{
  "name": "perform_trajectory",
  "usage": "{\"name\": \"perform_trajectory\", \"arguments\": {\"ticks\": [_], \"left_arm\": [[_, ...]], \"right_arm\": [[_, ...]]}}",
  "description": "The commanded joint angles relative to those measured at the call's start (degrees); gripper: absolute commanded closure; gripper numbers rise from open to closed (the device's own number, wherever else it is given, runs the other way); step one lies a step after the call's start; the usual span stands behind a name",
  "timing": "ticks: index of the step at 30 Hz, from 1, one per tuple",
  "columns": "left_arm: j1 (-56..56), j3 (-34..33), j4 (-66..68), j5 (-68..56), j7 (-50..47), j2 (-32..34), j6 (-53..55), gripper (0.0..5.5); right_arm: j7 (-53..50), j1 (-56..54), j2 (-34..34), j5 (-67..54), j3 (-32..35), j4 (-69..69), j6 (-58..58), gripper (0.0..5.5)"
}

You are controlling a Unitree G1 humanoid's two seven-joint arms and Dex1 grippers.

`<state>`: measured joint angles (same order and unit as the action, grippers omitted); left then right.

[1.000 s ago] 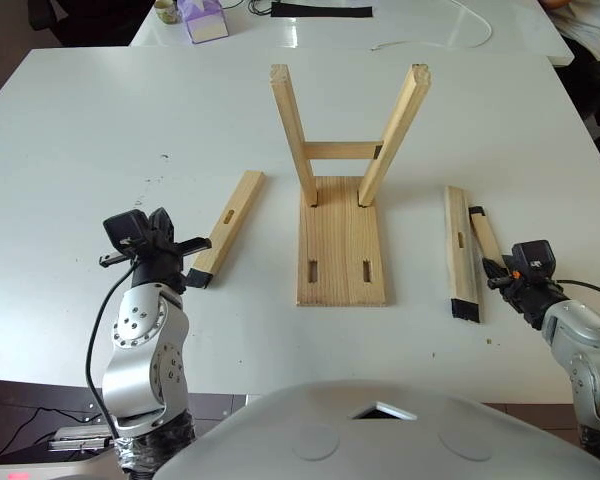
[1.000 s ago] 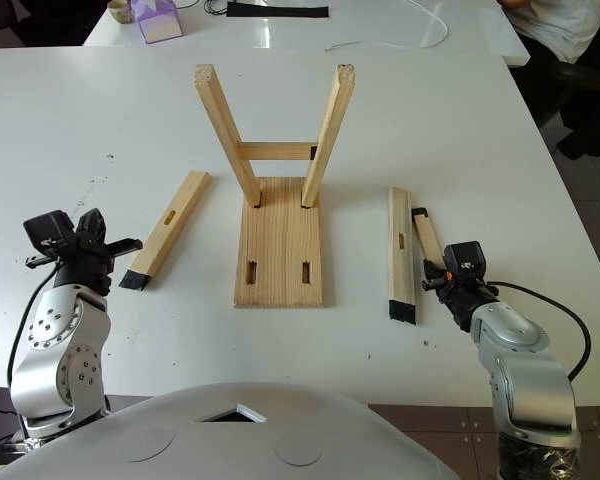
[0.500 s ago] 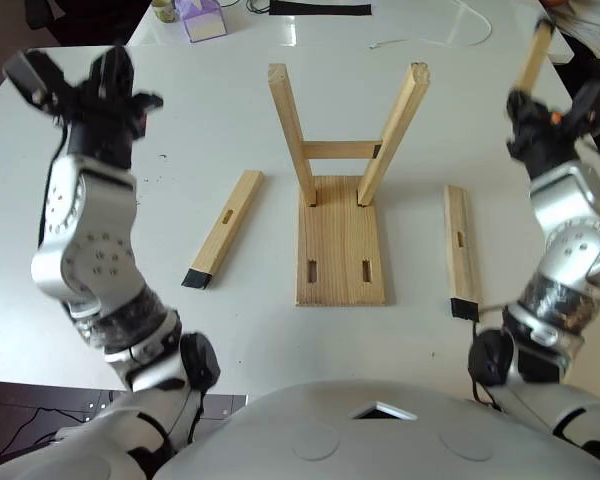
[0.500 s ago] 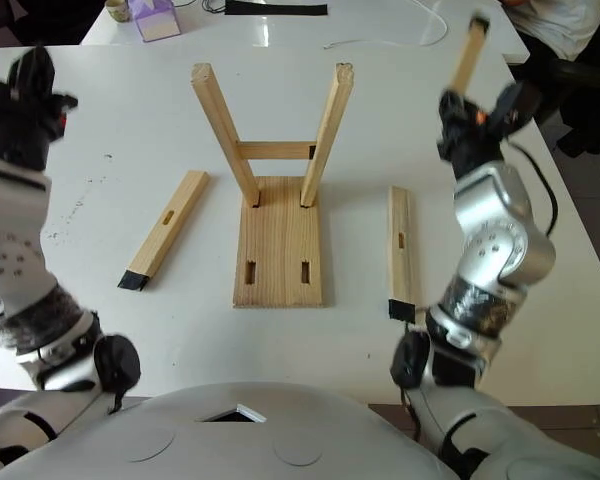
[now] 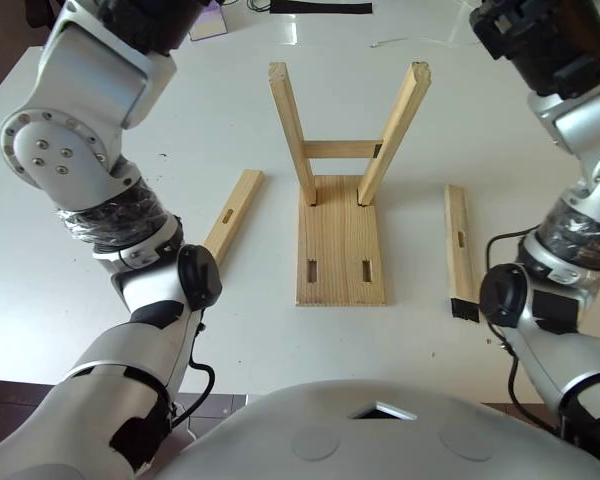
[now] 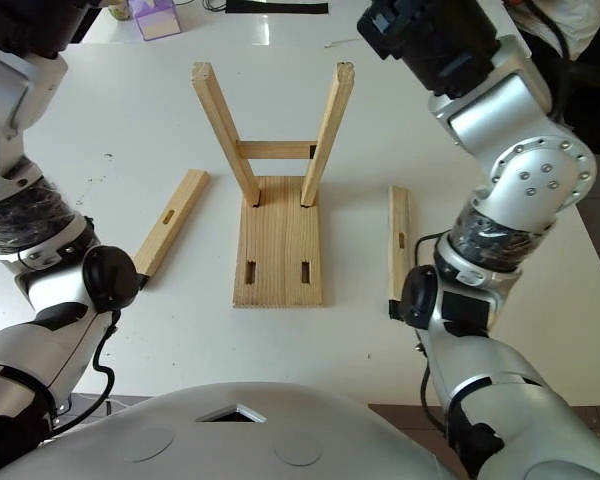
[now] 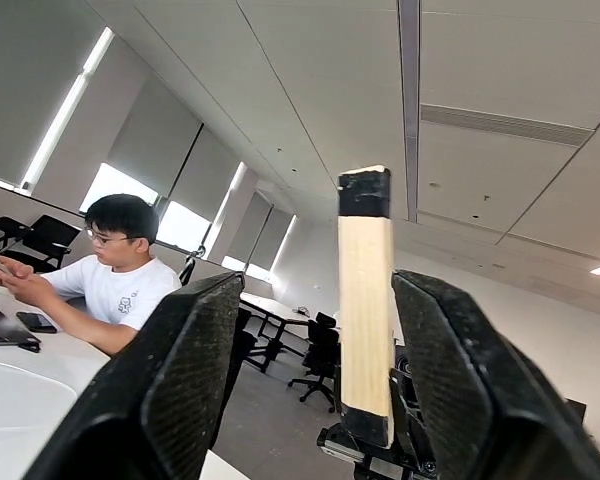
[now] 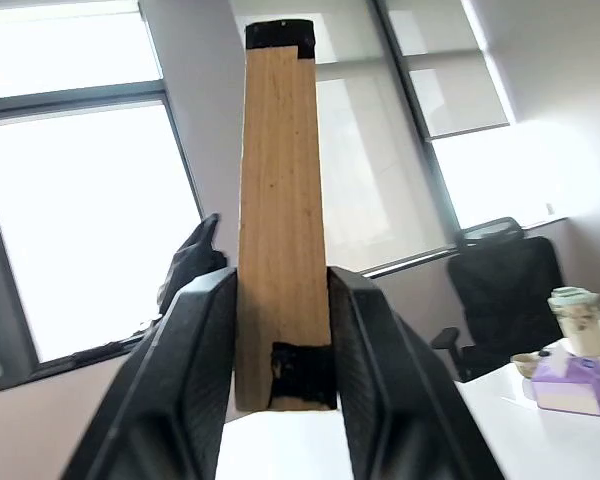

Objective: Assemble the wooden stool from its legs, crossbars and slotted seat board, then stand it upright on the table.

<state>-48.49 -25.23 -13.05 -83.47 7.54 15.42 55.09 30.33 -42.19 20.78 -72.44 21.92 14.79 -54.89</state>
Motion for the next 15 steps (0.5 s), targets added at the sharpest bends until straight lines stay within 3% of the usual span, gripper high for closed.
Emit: {"name": "perform_trajectory", "arguments": {"ticks": [1, 6, 15], "left_arm": [[2.9, 2.1, -3.2, -5.1, 2.6, 3.5, 1.1, 2.77], [6.7, 6.4, -6.6, -8.4, 4.7, 4.5, 0.8, 2.77], [8.6, 11.0, -6.0, -6.8, 8.9, 6.8, -0.6, 2.77]], "right_arm": [[12.5, -2.6, 8.6, -1.0, -1.3, -6.7, -2.7, 4.20], [23.6, -6.9, 13.9, 2.9, -7.6, -13.2, -4.4, 4.20], [37.2, -8.7, 17.2, 9.8, -16.0, -16.8, -4.8, 4.20]]}}
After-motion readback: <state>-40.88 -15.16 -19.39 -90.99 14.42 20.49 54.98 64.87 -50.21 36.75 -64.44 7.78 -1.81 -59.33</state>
